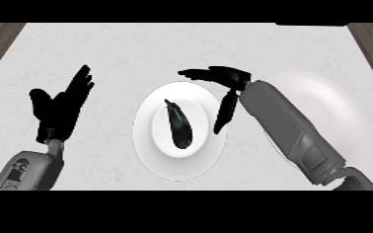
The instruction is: Pick the eggplant from the plate and place it in the plate
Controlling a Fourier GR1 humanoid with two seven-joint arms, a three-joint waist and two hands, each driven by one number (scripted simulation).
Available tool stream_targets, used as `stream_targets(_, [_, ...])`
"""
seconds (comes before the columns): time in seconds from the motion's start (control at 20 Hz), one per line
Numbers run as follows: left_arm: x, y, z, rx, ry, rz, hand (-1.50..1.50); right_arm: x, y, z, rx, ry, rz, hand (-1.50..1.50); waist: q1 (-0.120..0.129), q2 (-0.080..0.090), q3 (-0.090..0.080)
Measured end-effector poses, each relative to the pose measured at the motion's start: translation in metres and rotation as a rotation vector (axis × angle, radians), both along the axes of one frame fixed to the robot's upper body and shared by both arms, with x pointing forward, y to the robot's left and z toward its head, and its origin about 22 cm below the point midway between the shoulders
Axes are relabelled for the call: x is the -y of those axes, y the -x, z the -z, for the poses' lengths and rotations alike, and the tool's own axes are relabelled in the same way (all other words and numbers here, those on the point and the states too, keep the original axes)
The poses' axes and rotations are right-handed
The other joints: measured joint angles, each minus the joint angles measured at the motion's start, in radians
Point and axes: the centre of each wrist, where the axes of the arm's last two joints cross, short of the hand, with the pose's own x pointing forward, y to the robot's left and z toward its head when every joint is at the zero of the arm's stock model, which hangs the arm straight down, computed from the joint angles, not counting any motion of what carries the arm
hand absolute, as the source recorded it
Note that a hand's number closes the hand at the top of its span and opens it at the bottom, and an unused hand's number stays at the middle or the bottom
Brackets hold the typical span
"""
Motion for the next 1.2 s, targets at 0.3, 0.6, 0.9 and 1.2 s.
stream_targets(0.3, [-0.002, 0.001, 0.010, -0.002, 0.004, -0.009, 0.00, -0.024, 0.002, -0.001, 0.059, 0.154, -0.079, -1.50, -0.007, -0.001, 0.000])
stream_targets(0.6, [0.000, 0.001, 0.012, -0.001, 0.003, -0.015, 0.00, -0.040, 0.005, 0.001, 0.084, 0.272, -0.139, -1.50, -0.010, -0.002, 0.000])
stream_targets(0.9, [-0.004, 0.000, 0.009, 0.000, 0.008, -0.013, 0.00, -0.062, 0.011, 0.003, 0.075, 0.335, -0.190, -1.50, -0.006, -0.002, 0.000])
stream_targets(1.2, [-0.011, 0.001, 0.006, 0.001, 0.006, -0.002, 0.00, -0.069, 0.015, 0.007, 0.096, 0.378, -0.199, -1.50, -0.003, -0.005, 0.000])
